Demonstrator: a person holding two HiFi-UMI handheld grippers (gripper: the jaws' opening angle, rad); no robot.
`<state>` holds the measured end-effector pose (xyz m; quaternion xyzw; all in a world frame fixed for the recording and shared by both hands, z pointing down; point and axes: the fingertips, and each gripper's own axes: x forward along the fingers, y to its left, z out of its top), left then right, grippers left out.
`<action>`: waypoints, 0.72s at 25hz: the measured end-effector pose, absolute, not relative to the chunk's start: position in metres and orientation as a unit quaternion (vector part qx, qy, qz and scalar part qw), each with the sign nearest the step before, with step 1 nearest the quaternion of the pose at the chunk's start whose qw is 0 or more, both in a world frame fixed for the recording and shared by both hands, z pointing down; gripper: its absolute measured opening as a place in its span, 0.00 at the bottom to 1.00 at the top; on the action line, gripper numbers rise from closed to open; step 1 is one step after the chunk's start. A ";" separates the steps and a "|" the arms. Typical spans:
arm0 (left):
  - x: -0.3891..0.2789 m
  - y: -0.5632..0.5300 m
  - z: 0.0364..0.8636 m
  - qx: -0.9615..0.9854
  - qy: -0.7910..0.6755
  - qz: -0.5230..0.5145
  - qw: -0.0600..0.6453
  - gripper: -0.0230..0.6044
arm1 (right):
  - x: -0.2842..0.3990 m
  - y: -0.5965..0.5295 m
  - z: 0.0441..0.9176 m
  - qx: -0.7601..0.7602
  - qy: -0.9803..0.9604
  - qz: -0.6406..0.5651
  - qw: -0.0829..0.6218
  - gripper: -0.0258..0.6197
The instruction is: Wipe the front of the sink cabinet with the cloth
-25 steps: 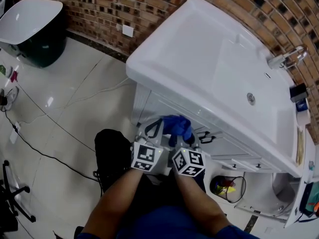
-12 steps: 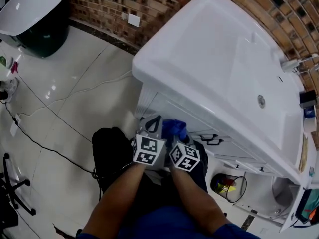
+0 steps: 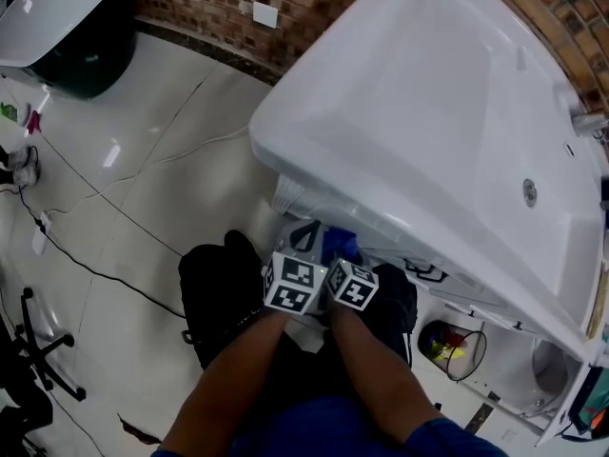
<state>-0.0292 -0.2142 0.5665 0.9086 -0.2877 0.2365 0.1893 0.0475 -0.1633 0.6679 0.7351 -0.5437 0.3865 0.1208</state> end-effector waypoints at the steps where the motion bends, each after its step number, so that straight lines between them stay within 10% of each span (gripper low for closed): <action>1: -0.030 -0.214 0.567 0.908 -0.286 0.239 0.191 0.04 | 0.048 -0.163 0.677 0.734 -0.538 0.394 0.128 0.16; 18: -0.010 -0.186 0.541 0.935 -0.245 0.207 0.150 0.04 | 0.041 -0.139 0.602 0.724 -0.586 0.363 0.029 0.16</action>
